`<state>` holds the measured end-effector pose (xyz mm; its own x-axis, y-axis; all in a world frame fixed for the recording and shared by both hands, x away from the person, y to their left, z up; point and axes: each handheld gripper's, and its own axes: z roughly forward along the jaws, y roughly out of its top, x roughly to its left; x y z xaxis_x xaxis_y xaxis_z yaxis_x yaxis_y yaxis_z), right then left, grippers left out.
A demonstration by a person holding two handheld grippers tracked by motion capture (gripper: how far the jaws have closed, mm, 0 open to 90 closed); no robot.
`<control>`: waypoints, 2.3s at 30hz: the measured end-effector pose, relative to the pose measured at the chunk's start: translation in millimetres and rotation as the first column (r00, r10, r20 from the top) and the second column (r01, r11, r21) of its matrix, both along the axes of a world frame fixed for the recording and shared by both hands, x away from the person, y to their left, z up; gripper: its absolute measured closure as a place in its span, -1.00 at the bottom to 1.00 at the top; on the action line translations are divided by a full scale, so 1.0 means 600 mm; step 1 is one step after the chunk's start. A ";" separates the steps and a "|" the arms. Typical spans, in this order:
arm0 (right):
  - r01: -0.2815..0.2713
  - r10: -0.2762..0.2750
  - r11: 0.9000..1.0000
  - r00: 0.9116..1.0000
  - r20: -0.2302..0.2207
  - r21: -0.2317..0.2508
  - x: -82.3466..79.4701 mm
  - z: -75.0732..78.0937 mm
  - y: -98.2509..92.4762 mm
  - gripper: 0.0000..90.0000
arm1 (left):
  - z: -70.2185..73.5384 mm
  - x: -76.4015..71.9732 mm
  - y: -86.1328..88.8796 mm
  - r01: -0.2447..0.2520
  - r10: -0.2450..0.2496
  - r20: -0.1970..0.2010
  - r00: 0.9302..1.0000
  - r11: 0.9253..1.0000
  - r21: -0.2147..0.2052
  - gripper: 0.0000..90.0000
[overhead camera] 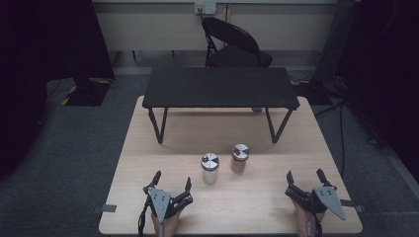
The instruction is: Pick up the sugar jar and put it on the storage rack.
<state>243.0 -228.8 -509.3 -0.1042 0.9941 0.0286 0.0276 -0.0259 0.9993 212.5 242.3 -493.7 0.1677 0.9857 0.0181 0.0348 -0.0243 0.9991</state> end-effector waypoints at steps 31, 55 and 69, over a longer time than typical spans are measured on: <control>0.000 0.000 1.000 1.000 0.000 0.000 0.000 0.000 0.000 -1.00 | 0.002 0.001 -0.004 -0.009 0.009 -0.005 1.000 1.000 0.011 -1.00; 0.006 -0.006 1.000 1.000 0.000 0.000 0.000 0.000 0.002 -1.00 | -0.006 -0.006 0.002 0.008 -0.008 0.032 0.999 1.000 0.004 -1.00; 0.006 -0.006 1.000 1.000 0.000 -0.001 0.000 0.000 0.002 -1.00 | 0.000 0.000 0.019 0.073 -0.073 0.017 0.997 0.997 -0.018 -1.00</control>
